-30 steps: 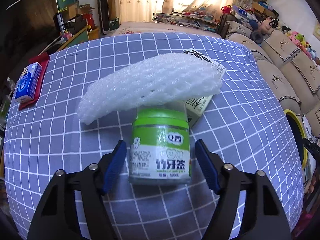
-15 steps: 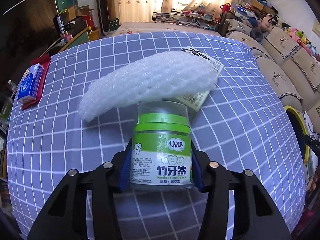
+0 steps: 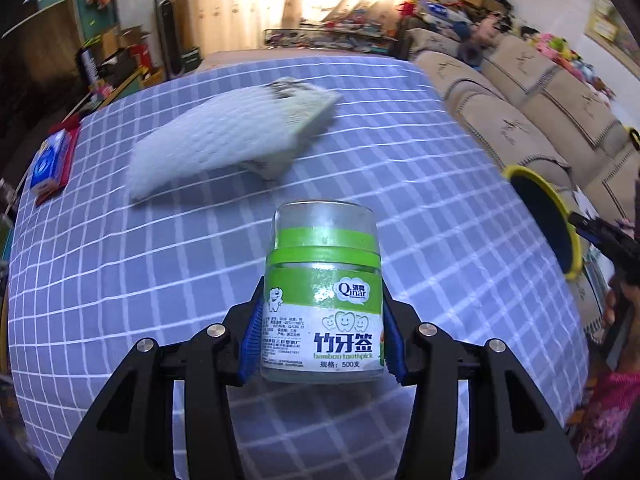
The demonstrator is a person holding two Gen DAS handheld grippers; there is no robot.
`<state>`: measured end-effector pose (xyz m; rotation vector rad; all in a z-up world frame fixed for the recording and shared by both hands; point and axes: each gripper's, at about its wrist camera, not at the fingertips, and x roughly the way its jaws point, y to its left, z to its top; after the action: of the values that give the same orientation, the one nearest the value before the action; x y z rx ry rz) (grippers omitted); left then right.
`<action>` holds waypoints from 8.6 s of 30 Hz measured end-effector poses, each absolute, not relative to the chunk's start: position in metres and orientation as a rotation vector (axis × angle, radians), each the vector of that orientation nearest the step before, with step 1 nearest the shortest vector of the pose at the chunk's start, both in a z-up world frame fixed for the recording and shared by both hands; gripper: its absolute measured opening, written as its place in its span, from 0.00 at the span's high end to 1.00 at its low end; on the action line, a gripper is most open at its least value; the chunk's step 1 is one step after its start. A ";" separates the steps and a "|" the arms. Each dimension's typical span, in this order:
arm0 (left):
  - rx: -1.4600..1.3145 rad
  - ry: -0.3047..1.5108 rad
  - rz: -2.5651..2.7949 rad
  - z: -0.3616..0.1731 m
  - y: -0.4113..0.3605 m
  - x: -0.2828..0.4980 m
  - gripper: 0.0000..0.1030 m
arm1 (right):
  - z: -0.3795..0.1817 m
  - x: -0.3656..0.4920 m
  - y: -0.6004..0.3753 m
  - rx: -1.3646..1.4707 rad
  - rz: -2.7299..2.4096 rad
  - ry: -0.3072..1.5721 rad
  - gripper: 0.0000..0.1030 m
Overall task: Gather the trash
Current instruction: 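Carry the green jar over the bin and open the left gripper, then move the right gripper to the white foam net and grasp it, then carry the foam net over the bin and open the right gripper, then grasp the green-white printed box with the left gripper, then carry the printed box over the bin and open the left gripper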
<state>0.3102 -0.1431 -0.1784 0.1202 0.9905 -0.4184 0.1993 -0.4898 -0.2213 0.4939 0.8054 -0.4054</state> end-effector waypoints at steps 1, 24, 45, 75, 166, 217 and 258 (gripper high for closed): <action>0.124 0.987 -0.432 -0.175 -0.149 0.307 0.52 | -0.220 0.197 -0.491 0.496 -0.406 0.801 0.59; 0.340 0.994 -0.886 -0.174 -0.436 0.299 0.52 | -0.217 0.123 -0.553 0.554 -0.461 0.758 0.56; 0.294 0.997 -0.873 -0.199 -0.480 0.318 0.26 | -0.214 0.118 -0.555 0.549 -0.465 0.766 0.55; -0.053 0.755 -0.147 -0.169 -0.001 0.337 0.17 | -0.172 0.257 -0.337 0.247 -0.031 0.843 0.52; -0.036 0.785 -0.247 -0.187 -0.012 0.326 0.14 | -0.208 0.188 -0.473 0.469 -0.586 0.802 0.45; 0.401 0.968 -0.659 -0.204 -0.177 0.508 0.28 | -0.214 0.216 -0.463 0.462 -0.506 0.841 0.42; 0.618 1.016 -0.972 -0.205 -0.554 0.296 0.29 | -0.199 0.067 -0.563 0.556 -0.548 0.710 0.42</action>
<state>0.2956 -0.5544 -0.2054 0.6179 1.0157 -0.9718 0.0675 -0.5626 -0.1988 0.5560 0.7095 -0.5482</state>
